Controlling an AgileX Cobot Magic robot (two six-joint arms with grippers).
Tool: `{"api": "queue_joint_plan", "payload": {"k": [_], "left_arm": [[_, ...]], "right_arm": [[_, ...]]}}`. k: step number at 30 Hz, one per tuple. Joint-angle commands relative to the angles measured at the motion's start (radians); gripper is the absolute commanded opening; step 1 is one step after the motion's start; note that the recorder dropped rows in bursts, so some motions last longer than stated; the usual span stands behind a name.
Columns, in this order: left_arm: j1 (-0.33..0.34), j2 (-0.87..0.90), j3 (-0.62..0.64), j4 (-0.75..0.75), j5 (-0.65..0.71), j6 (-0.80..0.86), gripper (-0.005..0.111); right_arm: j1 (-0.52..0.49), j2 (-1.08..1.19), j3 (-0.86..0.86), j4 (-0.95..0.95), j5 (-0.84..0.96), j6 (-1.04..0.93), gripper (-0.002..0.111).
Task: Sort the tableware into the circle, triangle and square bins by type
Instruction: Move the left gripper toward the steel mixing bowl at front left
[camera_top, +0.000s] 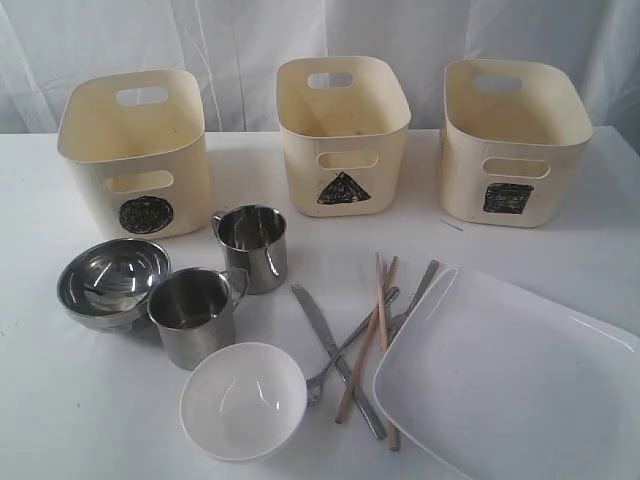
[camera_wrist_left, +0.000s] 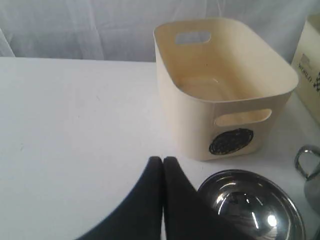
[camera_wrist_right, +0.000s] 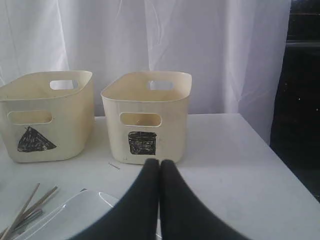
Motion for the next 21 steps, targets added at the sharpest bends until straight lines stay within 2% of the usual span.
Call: {"api": "queue_joint_plan", "payload": {"k": [1, 6, 10, 14, 17, 21], "left_arm": [[-0.002, 0.145, -0.065, 0.066, 0.0, -0.006, 0.0], [-0.002, 0.261, -0.119, 0.276, 0.026, -0.006, 0.0], [-0.002, 0.301, -0.122, 0.284, 0.051, -0.012, 0.0], [-0.002, 0.301, -0.122, 0.293, -0.102, -0.071, 0.0], [-0.002, 0.299, -0.122, 0.397, -0.109, -0.118, 0.0], [-0.002, 0.247, -0.122, 0.397, -0.249, -0.123, 0.0]], "right_arm": [[0.002, -0.004, 0.005, 0.0, -0.016, 0.003, 0.0], [0.002, -0.004, 0.005, 0.0, -0.014, 0.003, 0.0], [0.002, -0.004, 0.005, 0.0, -0.014, 0.003, 0.0], [0.002, -0.004, 0.005, 0.0, -0.014, 0.003, 0.0], [0.002, -0.004, 0.005, 0.0, -0.014, 0.003, 0.0], [0.002, -0.004, 0.005, 0.0, -0.014, 0.003, 0.0]]}}
